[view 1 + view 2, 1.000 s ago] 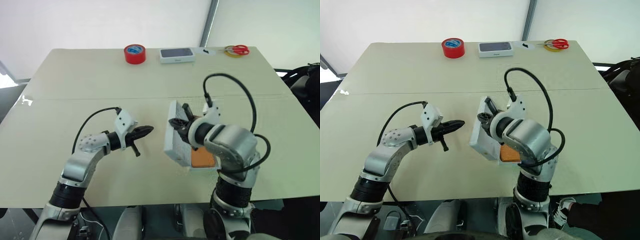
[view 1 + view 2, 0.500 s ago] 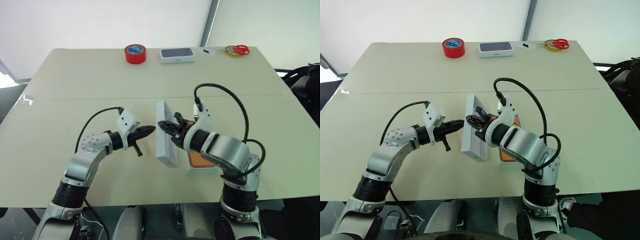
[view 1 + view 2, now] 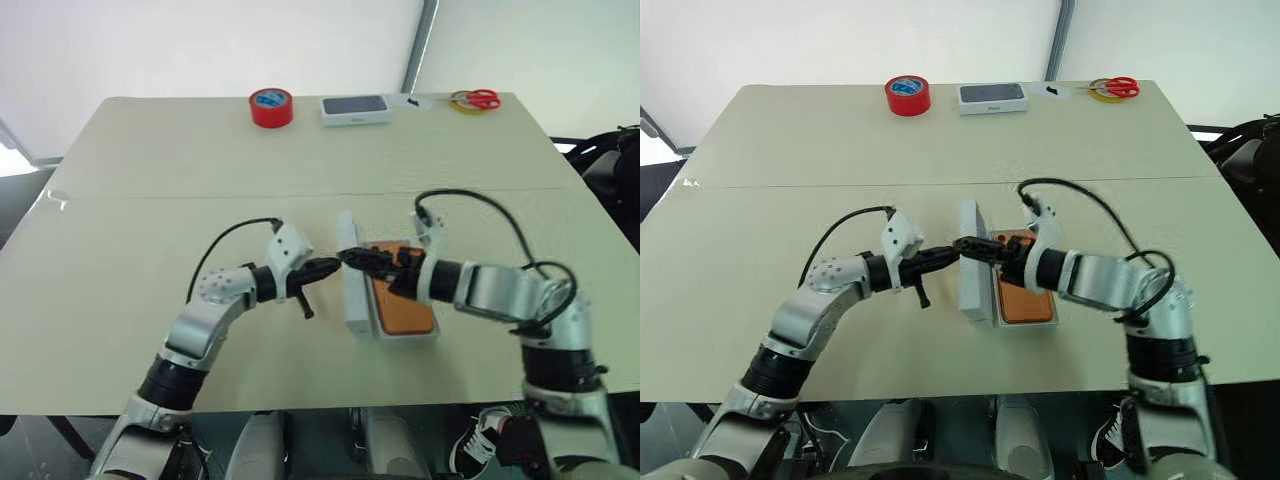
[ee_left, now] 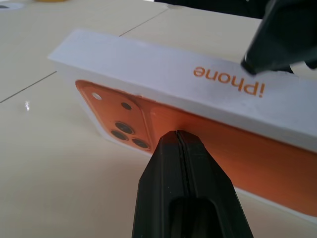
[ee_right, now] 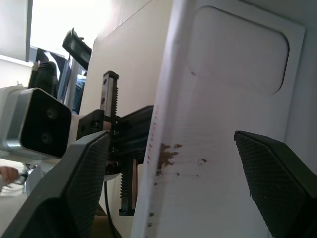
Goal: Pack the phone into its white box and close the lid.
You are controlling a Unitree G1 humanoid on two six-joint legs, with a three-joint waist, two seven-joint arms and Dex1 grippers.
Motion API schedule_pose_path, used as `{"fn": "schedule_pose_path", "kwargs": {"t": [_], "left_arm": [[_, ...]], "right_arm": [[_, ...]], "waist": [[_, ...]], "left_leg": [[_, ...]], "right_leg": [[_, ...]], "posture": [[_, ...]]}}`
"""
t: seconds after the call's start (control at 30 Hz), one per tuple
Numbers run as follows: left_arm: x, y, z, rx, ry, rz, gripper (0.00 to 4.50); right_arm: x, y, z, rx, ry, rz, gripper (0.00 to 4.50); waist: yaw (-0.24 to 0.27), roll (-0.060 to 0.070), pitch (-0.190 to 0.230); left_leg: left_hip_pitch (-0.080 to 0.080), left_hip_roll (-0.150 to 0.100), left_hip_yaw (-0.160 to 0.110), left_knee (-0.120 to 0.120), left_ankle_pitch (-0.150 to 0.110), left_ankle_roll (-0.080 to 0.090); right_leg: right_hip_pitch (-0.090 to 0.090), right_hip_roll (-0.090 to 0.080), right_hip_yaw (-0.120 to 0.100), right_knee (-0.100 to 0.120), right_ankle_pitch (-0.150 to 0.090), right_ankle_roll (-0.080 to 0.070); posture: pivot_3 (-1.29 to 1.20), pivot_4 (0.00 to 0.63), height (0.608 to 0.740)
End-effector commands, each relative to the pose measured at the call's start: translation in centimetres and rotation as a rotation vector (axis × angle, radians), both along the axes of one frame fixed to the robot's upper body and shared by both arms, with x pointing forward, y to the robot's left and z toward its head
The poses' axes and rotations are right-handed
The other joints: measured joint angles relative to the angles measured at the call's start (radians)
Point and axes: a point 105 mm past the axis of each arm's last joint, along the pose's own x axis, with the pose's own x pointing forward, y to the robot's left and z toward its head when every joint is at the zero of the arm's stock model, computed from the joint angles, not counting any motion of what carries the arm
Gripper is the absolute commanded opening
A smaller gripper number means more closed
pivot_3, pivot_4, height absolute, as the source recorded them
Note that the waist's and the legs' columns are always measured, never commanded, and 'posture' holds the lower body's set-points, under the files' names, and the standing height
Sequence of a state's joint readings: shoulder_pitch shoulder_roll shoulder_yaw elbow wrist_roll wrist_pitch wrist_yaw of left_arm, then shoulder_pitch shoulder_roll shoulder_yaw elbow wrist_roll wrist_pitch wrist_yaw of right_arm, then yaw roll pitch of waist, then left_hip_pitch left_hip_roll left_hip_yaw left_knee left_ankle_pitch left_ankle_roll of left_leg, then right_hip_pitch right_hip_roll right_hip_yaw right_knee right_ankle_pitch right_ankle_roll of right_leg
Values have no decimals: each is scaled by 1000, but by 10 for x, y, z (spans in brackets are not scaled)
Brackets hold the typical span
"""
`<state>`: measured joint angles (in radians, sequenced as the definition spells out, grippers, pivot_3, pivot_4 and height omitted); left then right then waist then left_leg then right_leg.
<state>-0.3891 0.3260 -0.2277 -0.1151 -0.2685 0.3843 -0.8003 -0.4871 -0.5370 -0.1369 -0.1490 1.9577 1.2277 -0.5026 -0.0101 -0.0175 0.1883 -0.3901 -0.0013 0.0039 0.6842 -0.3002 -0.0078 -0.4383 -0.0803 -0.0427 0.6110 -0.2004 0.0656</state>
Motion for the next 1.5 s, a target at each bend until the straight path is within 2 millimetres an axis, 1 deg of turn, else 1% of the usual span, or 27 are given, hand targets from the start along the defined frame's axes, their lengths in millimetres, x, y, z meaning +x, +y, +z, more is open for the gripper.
{"fn": "schedule_pose_path", "kwargs": {"t": [0.03, 0.1, 0.13, 0.17, 0.2, 0.3, 0.37, 0.4, 0.5, 0.6, 0.63, 0.7, 0.83, 0.9, 1.03, 1.13, 1.2, 1.3, 1.37, 1.47, 1.5], "left_arm": [[0, -15, 10, -24, -31, -32, 0], [0, -24, 12, -40, -27, -50, 0], [-1, -29, 13, -45, -26, -62, 0], [-1, -32, 14, -47, -25, -70, 0], [-2, -34, 14, -48, -25, -77, 0], [-2, -42, 13, -46, -22, -93, 0], [-2, -44, 13, -46, -21, -100, 0], [-2, -45, 13, -45, -21, -101, 0], [-1, -47, 13, -51, -18, -101, 0], [1, -43, 18, -76, -6, -79, 0], [3, -40, 20, -84, -2, -64, 0], [6, -34, 23, -89, 1, -42, 0], [7, -24, 28, -93, 8, -27, 0], [3, -30, 28, -83, 9, -57, 0], [-1, -58, 24, -75, 23, -118, 0], [-2, -78, 22, -65, 27, -154, 0], [0, -86, 22, -68, 34, -159, 0], [4, -89, 26, -83, 41, -158, 0], [5, -86, 29, -92, 36, -158, 0], [7, -77, 35, -118, 33, -136, 0], [10, -67, 39, -123, 26, -114, 0]], "right_arm": [[-2, -17, 26, -43, -93, 63, 3885], [0, -35, 31, -122, -100, 30, 3885], [3, -47, 31, -184, -98, -10, 3514], [5, -55, 31, -224, -95, -37, 3388], [7, -63, 30, -267, -92, -59, 3120], [13, -82, 30, -375, -143, -116, 1523], [15, -87, 32, -412, -178, -124, 468], [16, -88, 34, -440, -209, -120, 28], [17, -91, 39, -519, -309, -107, 28], [20, -97, 39, -696, -446, -91, 28], [18, -99, 36, -771, -481, -58, 28], [15, -101, 31, -857, -530, -1, 28], [12, -101, 33, -919, -610, 70, 28], [11, -99, 35, -935, -648, 97, 28], [12, -98, 34, -960, -682, 122, 28], [12, -102, 32, -991, -686, 122, 28], [13, -106, 31, -1005, -681, 108, 28], [14, -112, 30, -1020, -669, 86, 28], [13, -114, 28, -1034, -666, 83, 28], [12, -118, 25, -1048, -659, 80, 28], [11, -121, 23, -1075, -657, 86, 28]], "waist": [[2, 0, 0], [6, -1, 0], [9, -1, 0], [14, -1, 1], [19, -1, 1], [21, -1, 0], [23, -1, 0], [23, -1, 0], [23, -1, 1], [24, -1, 1], [25, -1, 1], [24, -1, 1], [22, -1, 1], [24, -1, 1], [32, -1, 1], [46, -1, 1], [49, -1, 1], [49, -1, 1], [47, -1, 1], [48, -1, 1], [48, -1, 1]], "left_leg": [[0, 0, 0, 0, 0, 0], [0, 0, 0, 0, 0, 0], [0, 0, 0, 0, 0, 0], [-1, 0, 0, 0, 0, 0], [-1, 0, 0, 0, 0, 0], [-1, 0, 2, 0, -1, 2], [-1, 0, 2, 0, -1, 2], [-1, 0, 2, 0, -1, 2], [-2, 0, 2, 0, -1, 2], [-2, 0, 2, 0, -2, 3], [-3, 0, 1, 0, -2, 4], [-3, 0, 1, -1, -3, 4], [-4, 0, 2, -1, -4, 6], [-4, 0, 2, -1, -4, 6], [-3, -1, 1, 0, -4, 6], [-3, -2, 2, 1, -4, 6], [-3, -2, 2, 1, -4, 6], [-3, -2, 2, 0, -4, 6], [-2, -2, 2, 0, -4, 6], [-2, -2, 2, 0, -4, 6], [-2, -2, 2, 0, -4, 6]], "right_leg": [[0, 0, 0, 0, 0, 0], [0, 0, -1, 0, 0, 0], [0, 0, -1, -1, 0, 1], [0, 0, -1, -1, 0, 1], [0, 0, 0, -1, 0, 1], [0, 0, 0, -4, 0, 1], [0, 0, 0, -4, 0, 2], [0, 0, 0, -5, 0, 2], [0, 0, 0, -6, 0, 2], [0, 0, 0, -8, 0, 5], [1, 0, -1, -9, -1, 7], [1, 0, -1, -11, 0, 8], [2, 0, -1, -14, 3, 6], [2, 0, -1, -14, 3, 6], [3, -1, -1, -14, 3, 6], [4, -2, -1, -16, 3, 6], [4, -2, -1, -16, 3, 6], [4, -1, -1, -15, 3, 6], [4, -1, -1, -15, 3, 6], [4, -1, -1, -15, 3, 5], [4, -1, -1, -15, 3, 5]], "posture": [[0, 150, 740], [0, 150, 740], [0, 150, 740], [0, 150, 740], [0, 150, 740], [0, 150, 740], [0, 150, 740], [0, 150, 740], [0, 150, 740], [0, 150, 740], [0, 150, 740], [0, 150, 740], [0, 150, 740], [0, 150, 740], [0, 150, 740], [0, 150, 740], [0, 150, 740], [0, 150, 740], [0, 150, 740], [0, 150, 740], [0, 150, 740]]}}
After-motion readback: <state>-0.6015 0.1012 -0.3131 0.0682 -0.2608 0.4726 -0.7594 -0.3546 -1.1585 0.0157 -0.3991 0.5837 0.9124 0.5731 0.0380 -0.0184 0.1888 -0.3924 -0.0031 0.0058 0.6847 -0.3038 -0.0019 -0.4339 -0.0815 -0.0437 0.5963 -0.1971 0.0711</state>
